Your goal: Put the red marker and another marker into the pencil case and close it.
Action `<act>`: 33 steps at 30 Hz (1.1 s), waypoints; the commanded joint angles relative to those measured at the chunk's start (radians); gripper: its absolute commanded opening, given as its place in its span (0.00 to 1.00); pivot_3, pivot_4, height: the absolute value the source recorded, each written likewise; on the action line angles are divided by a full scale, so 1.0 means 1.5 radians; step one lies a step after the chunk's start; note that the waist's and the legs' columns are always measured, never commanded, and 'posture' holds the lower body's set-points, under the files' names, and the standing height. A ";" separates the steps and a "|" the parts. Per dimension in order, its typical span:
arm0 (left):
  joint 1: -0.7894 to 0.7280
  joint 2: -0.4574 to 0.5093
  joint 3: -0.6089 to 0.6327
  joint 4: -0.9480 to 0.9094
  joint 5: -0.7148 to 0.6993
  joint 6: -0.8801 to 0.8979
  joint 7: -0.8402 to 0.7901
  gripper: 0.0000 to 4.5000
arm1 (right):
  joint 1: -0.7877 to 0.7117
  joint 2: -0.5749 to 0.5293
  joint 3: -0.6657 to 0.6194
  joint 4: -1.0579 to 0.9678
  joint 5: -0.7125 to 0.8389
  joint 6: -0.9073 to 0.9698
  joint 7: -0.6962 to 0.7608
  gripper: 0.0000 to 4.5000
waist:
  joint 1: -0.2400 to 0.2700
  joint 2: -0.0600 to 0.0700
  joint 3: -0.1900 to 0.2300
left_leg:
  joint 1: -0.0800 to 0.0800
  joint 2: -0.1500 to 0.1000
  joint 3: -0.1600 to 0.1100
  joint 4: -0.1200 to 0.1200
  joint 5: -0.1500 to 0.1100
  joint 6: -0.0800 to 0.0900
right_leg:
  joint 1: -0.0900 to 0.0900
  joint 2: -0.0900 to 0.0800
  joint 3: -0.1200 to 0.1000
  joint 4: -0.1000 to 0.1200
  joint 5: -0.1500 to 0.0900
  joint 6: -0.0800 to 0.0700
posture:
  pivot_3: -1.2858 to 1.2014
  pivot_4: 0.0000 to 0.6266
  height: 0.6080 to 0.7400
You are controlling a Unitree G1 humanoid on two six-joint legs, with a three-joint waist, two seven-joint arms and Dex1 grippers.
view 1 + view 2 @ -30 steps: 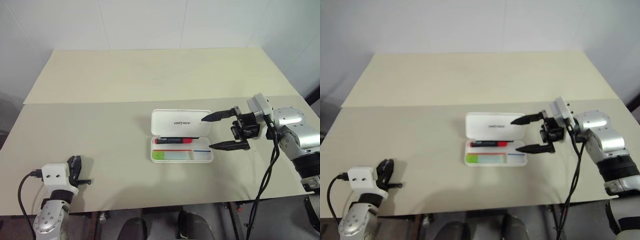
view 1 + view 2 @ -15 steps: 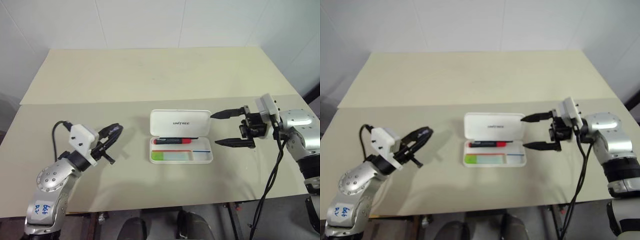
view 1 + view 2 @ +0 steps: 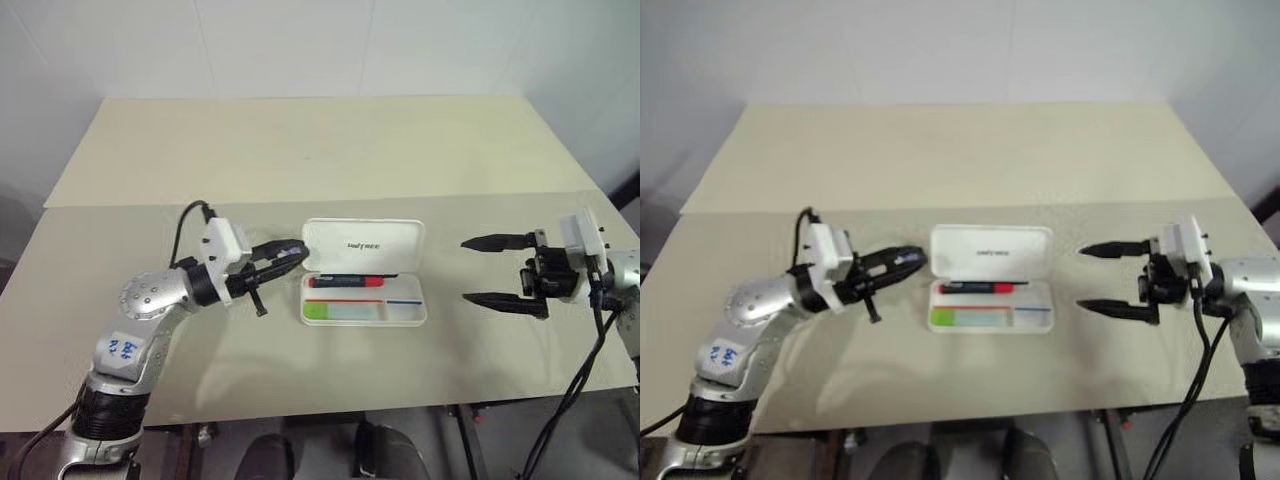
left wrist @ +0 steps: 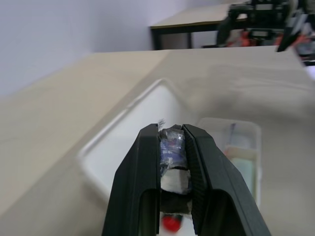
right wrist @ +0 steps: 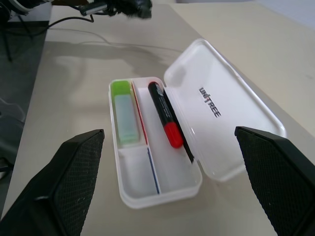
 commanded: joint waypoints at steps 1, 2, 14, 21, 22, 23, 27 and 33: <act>-0.047 -0.018 -0.051 0.043 0.023 -0.016 -0.036 0.09 | 0.036 -0.024 -0.063 -0.044 -0.002 0.009 -0.010 1.00 | 0.002 0.000 0.000 | 0.000 0.000 0.000 0.000 0.000 0.000 | 0.000 0.000 0.000 0.000 0.000 0.000 | 0.52 0.24 1.00; -0.056 -0.024 -0.066 0.056 0.027 -0.016 -0.046 0.09 | 0.049 -0.026 -0.074 -0.051 -0.003 0.011 -0.014 1.00 | 0.004 0.000 0.000 | 0.000 0.000 0.000 0.000 0.000 0.000 | 0.000 0.000 0.000 0.000 0.000 0.000 | 0.52 0.24 1.00; -0.119 -0.153 -0.179 0.195 0.114 -0.072 -0.058 0.09 | 0.160 -0.021 -0.158 -0.149 -0.003 0.052 -0.054 1.00 | 0.004 -0.001 0.000 | 0.000 0.000 0.000 0.002 0.000 0.000 | 0.001 0.000 0.001 0.000 0.000 0.000 | 0.52 0.24 1.00; -0.161 -0.199 -0.199 0.256 0.132 -0.093 -0.076 0.09 | 0.194 -0.014 -0.179 -0.191 0.001 0.071 -0.074 1.00 | 0.004 -0.001 0.000 | 0.000 0.000 -0.001 0.003 0.000 0.000 | 0.001 0.000 0.001 0.000 0.000 0.001 | 0.52 0.24 1.00; -0.169 -0.210 -0.203 0.271 0.136 -0.096 -0.076 0.09 | 0.198 -0.012 -0.180 -0.198 0.001 0.075 -0.077 1.00 | 0.004 -0.001 0.000 | 0.000 0.000 -0.001 0.003 0.000 0.000 | 0.001 0.000 0.002 0.000 0.000 0.001 | 0.52 0.24 1.00; -0.175 -0.218 -0.207 0.281 0.139 -0.099 -0.075 0.09 | 0.201 -0.010 -0.182 -0.202 0.001 0.077 -0.078 1.00 | 0.005 -0.001 0.000 | 0.000 0.000 -0.001 0.003 0.000 0.000 | 0.001 0.000 0.002 0.000 0.000 0.001 | 0.52 0.24 1.00; -0.195 -0.257 -0.220 0.348 0.157 -0.130 -0.076 0.09 | 0.207 -0.007 -0.179 -0.217 0.002 0.084 -0.087 1.00 | 0.008 -0.001 0.000 | 0.000 0.000 -0.001 0.003 0.000 0.000 | 0.001 0.000 0.001 0.000 0.000 0.001 | 0.52 0.24 1.00; -0.218 -0.298 -0.228 0.416 0.173 -0.160 -0.082 0.09 | 0.212 -0.006 -0.176 -0.235 0.005 0.096 -0.087 1.00 | 0.009 -0.001 0.000 | 0.000 0.000 -0.001 0.003 0.000 0.000 | 0.001 0.000 0.001 0.000 0.000 0.001 | 0.52 0.24 1.00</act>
